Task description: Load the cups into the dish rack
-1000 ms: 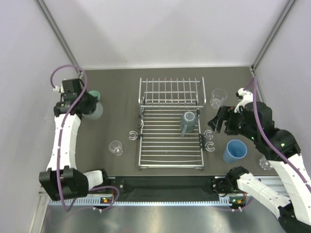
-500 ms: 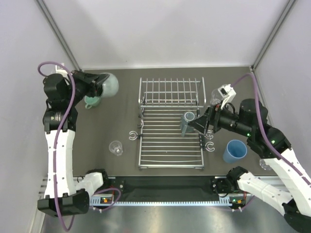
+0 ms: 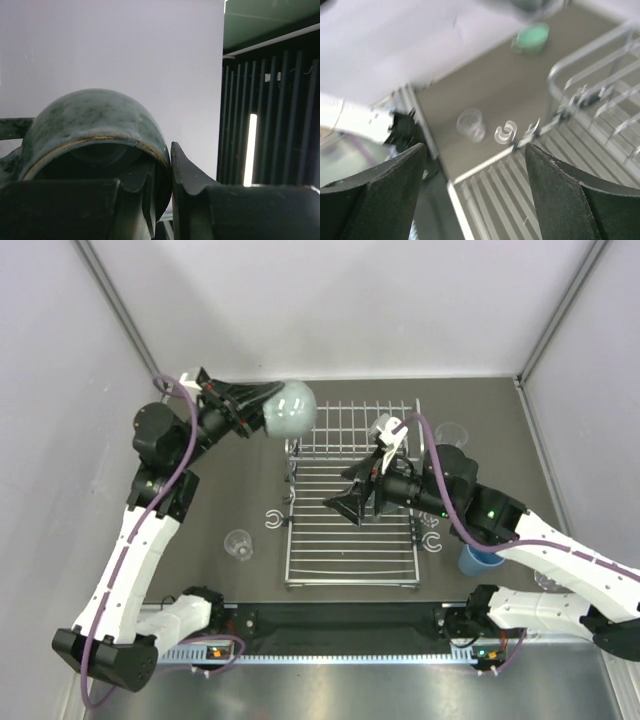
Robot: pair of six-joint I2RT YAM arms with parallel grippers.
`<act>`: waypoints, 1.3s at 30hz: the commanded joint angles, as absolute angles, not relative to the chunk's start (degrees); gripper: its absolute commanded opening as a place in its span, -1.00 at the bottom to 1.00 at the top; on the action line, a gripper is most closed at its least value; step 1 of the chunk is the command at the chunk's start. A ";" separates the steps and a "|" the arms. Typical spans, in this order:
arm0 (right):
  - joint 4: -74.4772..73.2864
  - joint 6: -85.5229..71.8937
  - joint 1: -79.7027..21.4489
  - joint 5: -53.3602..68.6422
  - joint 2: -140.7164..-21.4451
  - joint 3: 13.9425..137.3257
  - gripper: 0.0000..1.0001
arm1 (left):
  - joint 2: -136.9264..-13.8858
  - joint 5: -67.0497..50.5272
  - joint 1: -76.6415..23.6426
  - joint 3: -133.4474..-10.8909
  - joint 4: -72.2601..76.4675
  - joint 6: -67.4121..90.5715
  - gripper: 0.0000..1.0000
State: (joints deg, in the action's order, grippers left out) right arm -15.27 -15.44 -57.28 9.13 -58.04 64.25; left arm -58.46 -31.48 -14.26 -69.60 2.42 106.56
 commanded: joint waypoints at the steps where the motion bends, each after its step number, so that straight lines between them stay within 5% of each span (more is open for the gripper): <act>1: 5.51 -5.82 -58.18 5.72 -57.57 60.66 0.60 | -55.64 -27.60 -16.69 -66.11 18.98 123.81 -1.00; 15: 36.29 6.59 -56.96 14.14 -68.28 54.93 0.51 | -52.21 -27.24 -17.66 -65.92 24.87 138.33 -1.00; 39: 57.12 -9.66 -43.86 44.81 -83.83 63.88 0.31 | -49.40 -28.04 -21.18 -65.48 25.22 140.18 -1.00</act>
